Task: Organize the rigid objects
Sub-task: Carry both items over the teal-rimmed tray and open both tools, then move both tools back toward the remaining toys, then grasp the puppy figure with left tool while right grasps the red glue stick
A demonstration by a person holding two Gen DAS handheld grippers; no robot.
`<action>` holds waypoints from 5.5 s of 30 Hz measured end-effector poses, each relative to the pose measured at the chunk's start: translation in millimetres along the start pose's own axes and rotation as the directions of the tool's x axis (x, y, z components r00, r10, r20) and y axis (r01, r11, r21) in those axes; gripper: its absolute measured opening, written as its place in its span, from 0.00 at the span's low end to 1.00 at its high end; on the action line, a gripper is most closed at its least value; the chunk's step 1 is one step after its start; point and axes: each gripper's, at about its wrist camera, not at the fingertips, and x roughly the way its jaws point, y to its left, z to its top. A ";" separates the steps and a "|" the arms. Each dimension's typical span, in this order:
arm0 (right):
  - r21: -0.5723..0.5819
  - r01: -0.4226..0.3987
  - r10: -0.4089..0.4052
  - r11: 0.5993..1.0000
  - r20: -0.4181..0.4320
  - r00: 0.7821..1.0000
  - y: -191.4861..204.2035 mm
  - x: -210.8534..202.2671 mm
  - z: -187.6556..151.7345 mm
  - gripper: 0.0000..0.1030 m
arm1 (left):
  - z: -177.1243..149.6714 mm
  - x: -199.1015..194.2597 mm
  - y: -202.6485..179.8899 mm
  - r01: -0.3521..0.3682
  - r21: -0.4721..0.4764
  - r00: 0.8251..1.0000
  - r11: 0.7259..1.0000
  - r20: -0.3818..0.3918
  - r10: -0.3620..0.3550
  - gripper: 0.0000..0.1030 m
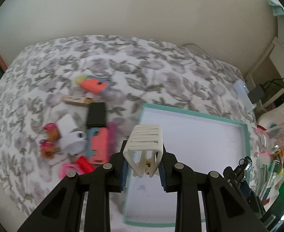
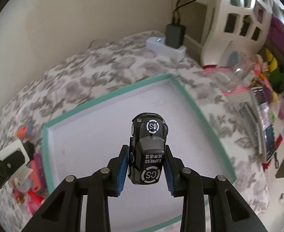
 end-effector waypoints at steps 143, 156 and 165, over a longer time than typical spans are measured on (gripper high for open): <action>-0.433 -0.481 0.322 0.762 -0.392 0.862 199.6 22.3 -95.3 0.31 | -19.4 96.1 227.9 -0.182 -0.382 0.971 0.906 -0.215 0.104 0.63; -0.437 -0.482 0.323 0.759 -0.390 0.862 204.2 22.0 -97.2 0.28 | -18.0 95.8 221.3 -0.196 -0.374 0.970 0.906 -0.209 0.124 0.59; -0.454 -0.483 0.320 0.749 -0.390 0.864 202.1 17.7 -97.4 0.25 | -18.2 85.7 225.1 -0.209 -0.390 0.970 0.897 -0.200 0.139 0.42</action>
